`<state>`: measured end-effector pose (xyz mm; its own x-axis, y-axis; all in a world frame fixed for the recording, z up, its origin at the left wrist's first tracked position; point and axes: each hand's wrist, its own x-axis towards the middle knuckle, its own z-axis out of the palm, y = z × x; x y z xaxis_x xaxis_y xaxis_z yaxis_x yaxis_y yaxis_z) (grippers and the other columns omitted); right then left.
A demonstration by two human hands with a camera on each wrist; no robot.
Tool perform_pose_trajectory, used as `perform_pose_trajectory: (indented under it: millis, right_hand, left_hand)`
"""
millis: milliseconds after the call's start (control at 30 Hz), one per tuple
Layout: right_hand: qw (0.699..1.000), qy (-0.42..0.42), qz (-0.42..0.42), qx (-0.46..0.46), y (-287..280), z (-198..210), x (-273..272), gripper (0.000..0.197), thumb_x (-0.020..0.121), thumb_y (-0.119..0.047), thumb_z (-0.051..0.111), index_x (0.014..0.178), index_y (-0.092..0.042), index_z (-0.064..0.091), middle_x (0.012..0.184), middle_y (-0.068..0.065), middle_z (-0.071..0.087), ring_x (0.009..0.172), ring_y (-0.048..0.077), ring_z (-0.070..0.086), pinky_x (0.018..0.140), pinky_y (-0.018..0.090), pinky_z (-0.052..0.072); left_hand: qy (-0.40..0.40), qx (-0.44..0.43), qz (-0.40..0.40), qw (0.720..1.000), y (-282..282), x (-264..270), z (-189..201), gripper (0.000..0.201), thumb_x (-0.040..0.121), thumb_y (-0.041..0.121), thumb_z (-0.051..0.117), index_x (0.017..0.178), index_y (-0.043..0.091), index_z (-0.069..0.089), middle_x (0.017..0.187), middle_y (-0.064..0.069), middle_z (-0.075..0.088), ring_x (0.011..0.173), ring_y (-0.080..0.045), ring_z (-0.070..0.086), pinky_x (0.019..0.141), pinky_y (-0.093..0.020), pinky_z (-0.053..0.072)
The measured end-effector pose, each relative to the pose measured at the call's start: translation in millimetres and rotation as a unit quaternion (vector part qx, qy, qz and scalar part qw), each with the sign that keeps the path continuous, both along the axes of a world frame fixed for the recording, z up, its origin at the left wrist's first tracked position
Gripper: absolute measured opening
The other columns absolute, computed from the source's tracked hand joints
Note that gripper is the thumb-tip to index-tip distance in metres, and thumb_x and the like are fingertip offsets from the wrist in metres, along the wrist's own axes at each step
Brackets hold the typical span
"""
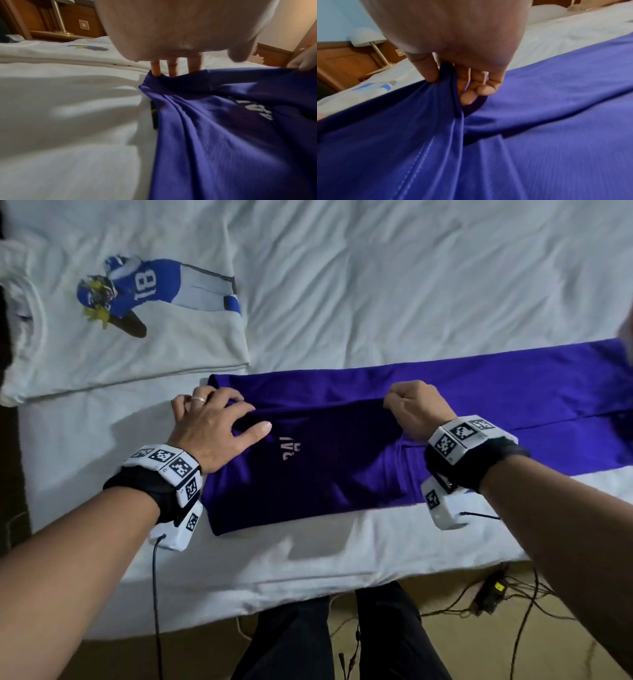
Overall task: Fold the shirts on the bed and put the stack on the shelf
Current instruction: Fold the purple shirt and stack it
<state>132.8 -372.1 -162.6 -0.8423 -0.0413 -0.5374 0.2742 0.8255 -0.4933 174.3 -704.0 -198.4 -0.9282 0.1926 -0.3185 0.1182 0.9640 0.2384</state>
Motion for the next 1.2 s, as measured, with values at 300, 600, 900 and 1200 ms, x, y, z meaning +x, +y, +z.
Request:
perform_pose_trajectory:
  millis: [300,600,900,1200]
  right_hand:
    - [0.999,0.005,-0.047,0.027,0,-10,-39,0.028,0.088,-0.023,0.047,0.074,0.000,0.056,0.076,0.018,0.061,0.073,0.037,0.055,0.060,0.036,0.043]
    - [0.996,0.013,-0.018,0.086,2,-24,-55,0.024,0.091,-0.034,0.054,0.081,-0.013,0.058,0.077,0.003,0.059,0.075,0.025,0.055,0.061,0.032,0.042]
    - [0.990,0.107,-0.066,0.067,8,-34,-32,0.026,0.092,-0.039,0.060,0.105,-0.016,0.058,0.104,0.000,0.058,0.096,0.023,0.056,0.078,0.036,0.047]
    - [0.897,0.276,0.312,0.149,-17,-43,2,0.042,0.096,-0.033,0.049,0.134,-0.016,0.057,0.147,0.011,0.048,0.129,0.033,0.047,0.094,0.048,0.038]
  left_hand:
    - [-0.016,0.085,0.154,0.984,-1,-41,4,0.029,0.077,0.056,0.049,0.092,0.037,0.064,0.084,0.014,0.060,0.118,-0.021,0.045,0.095,-0.042,0.020]
    - [-0.015,0.035,0.166,0.985,-5,-53,-12,0.004,0.084,0.032,0.067,0.083,0.033,0.064,0.089,0.014,0.063,0.110,-0.020,0.047,0.079,-0.036,0.012]
    - [0.020,0.018,0.214,0.977,0,-45,-9,0.009,0.081,0.039,0.061,0.086,0.033,0.066,0.108,0.005,0.052,0.112,-0.026,0.038,0.093,-0.045,0.024]
    - [0.056,0.074,0.152,0.984,-13,-32,-15,0.015,0.081,0.042,0.071,0.090,0.031,0.072,0.113,0.011,0.054,0.112,-0.028,0.038,0.088,-0.039,0.020]
